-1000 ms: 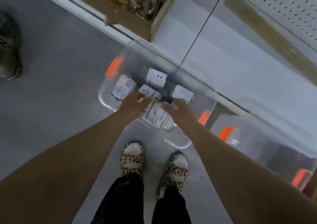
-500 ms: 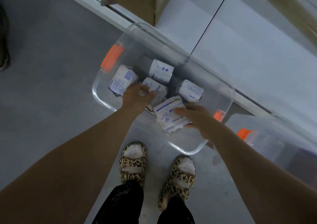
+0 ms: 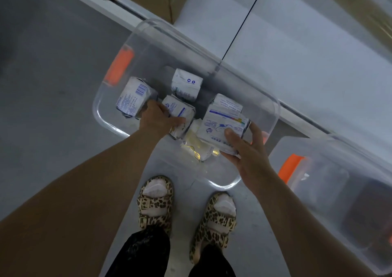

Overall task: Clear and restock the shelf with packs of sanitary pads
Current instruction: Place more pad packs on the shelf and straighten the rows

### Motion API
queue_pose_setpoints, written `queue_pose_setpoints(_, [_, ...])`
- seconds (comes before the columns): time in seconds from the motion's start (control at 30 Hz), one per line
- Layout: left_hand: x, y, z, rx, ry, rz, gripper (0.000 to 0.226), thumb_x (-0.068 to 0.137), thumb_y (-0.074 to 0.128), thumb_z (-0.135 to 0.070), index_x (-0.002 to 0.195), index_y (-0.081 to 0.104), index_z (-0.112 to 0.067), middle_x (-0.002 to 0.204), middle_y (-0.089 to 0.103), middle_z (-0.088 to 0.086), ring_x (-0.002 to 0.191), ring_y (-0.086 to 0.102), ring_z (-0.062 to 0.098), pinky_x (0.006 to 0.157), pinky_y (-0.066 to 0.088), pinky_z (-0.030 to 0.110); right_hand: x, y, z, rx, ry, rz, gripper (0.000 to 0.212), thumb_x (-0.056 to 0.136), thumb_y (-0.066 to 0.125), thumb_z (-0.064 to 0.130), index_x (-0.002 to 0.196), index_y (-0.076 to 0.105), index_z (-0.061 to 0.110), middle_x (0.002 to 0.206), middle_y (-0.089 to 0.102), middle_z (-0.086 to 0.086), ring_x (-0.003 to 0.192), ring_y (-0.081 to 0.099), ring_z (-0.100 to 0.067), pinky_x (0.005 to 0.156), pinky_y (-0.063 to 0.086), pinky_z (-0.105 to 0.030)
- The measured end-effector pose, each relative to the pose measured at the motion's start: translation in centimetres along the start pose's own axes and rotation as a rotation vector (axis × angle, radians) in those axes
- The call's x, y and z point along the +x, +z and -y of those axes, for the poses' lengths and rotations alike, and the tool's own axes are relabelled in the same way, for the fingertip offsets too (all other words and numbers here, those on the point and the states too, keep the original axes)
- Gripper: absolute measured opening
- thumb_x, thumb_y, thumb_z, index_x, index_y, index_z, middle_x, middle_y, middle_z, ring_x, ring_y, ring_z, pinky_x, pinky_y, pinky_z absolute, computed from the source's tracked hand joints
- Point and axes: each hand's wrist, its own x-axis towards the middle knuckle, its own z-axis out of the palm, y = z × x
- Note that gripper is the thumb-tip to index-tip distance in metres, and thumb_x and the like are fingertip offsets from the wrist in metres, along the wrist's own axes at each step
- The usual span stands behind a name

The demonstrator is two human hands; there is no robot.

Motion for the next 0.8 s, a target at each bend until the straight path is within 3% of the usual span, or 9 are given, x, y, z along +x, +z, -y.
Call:
queue_pose_setpoints(0.17, [0.4, 0.7, -0.2, 0.201, -0.04, 0.124, 0.124, 0.05, 0.093, -0.056, 0.141, 0.025, -0.005, 0.137, 0.051, 0.011, 0.13, 0.05, 0.033, 0.108, 0.043, 0.048, -0.4, 0.2, -0.2, 0.072, 0.022, 0.009, 0.067, 0.08, 0.077, 0.016, 0.139, 0.045, 0.023, 0.113, 0.075, -0.006, 0.107, 0.072, -0.025, 0.091, 0.059, -0.047])
queue_pose_setpoints(0.27, [0.2, 0.5, -0.4, 0.472, -0.013, 0.257, 0.095, 0.051, 0.08, -0.075, 0.113, 0.05, -0.01, 0.115, 0.062, 0.007, 0.099, 0.057, 0.024, 0.087, 0.048, 0.036, -0.5, 0.1, -0.2, 0.084, 0.029, 0.007, 0.066, 0.082, 0.077, 0.015, 0.138, 0.044, 0.023, 0.113, 0.075, -0.006, 0.107, 0.072, -0.025, 0.093, 0.058, -0.049])
queue_pose_setpoints(0.3, [0.1, 0.4, -0.4, 0.514, -0.014, 0.264, 0.091, 0.053, 0.078, -0.079, 0.109, 0.051, -0.012, 0.116, 0.061, 0.008, 0.099, 0.055, 0.024, 0.087, 0.046, 0.035, -0.5, 0.0, -0.2, 0.085, 0.032, 0.005, 0.064, 0.083, 0.076, 0.013, 0.137, 0.043, 0.023, 0.112, 0.075, -0.006, 0.106, 0.072, -0.025, 0.092, 0.058, -0.049])
queue_pose_setpoints(0.4, [0.5, 0.4, 0.6, 0.432, -0.054, 0.219, 0.128, 0.029, 0.075, -0.088, 0.128, 0.048, -0.012, 0.13, 0.056, 0.01, 0.122, 0.053, 0.032, 0.102, 0.046, 0.046, -0.8, -0.4, 0.1, 0.089, 0.051, -0.009, 0.065, 0.08, 0.078, 0.011, 0.133, 0.043, 0.024, 0.112, 0.075, -0.007, 0.103, 0.073, -0.024, 0.088, 0.06, -0.049])
queue_pose_setpoints(0.43, [0.8, 0.4, 1.1, 0.344, -0.059, 0.204, 0.139, 0.017, 0.075, -0.089, 0.129, 0.05, -0.011, 0.128, 0.059, 0.009, 0.121, 0.056, 0.032, 0.101, 0.049, 0.047, -0.9, -0.5, 0.2, 0.09, 0.059, -0.02, 0.065, 0.078, 0.079, 0.01, 0.132, 0.044, 0.024, 0.114, 0.074, -0.008, 0.102, 0.073, -0.024, 0.086, 0.06, -0.05])
queue_pose_setpoints(0.5, [-0.8, -0.6, 0.2, 0.125, -0.058, 0.205, 0.121, 0.019, 0.086, -0.078, 0.117, 0.06, -0.011, 0.113, 0.069, 0.006, 0.104, 0.066, 0.025, 0.094, 0.055, 0.043, -1.5, -0.8, 0.6, 0.073, 0.067, -0.047, 0.066, 0.078, 0.079, 0.007, 0.131, 0.044, 0.023, 0.12, 0.07, -0.009, 0.101, 0.074, -0.025, 0.081, 0.062, -0.05])
queue_pose_setpoints(0.6, [-4.1, -2.1, -1.2, -0.123, -0.015, 0.185, 0.054, 0.061, 0.093, -0.043, 0.102, 0.069, -0.016, 0.096, 0.073, 0.0, 0.09, 0.07, 0.017, 0.087, 0.057, 0.036, -2.8, -1.3, 1.5, 0.049, 0.057, -0.074, 0.065, 0.081, 0.077, 0.002, 0.133, 0.042, 0.021, 0.125, 0.065, -0.009, 0.104, 0.072, -0.026, 0.077, 0.062, -0.046])
queue_pose_setpoints(0.7, [-7.2, -3.2, -1.6, -0.417, -0.022, 0.232, 0.045, 0.069, 0.089, -0.035, 0.105, 0.072, -0.013, 0.099, 0.077, 0.006, 0.088, 0.075, 0.019, 0.081, 0.061, 0.037, -4.5, -1.5, 2.9, 0.052, 0.039, -0.071, 0.076, 0.08, 0.079, 0.003, 0.141, 0.039, 0.024, 0.128, 0.064, -0.007, 0.105, 0.072, -0.024, 0.077, 0.062, -0.046])
queue_pose_setpoints(0.8, [-10.9, -4.6, -2.4, -0.51, -0.089, 0.147, 0.052, 0.073, 0.08, -0.058, 0.104, 0.072, -0.016, 0.1, 0.076, 0.005, 0.088, 0.073, 0.017, 0.076, 0.061, 0.031, -6.8, -1.4, 4.6, 0.004, 0.023, -0.018, 0.065, 0.081, 0.077, -0.001, 0.137, 0.049, 0.016, 0.123, 0.07, -0.004, 0.109, 0.071, -0.026, 0.08, 0.061, -0.044])
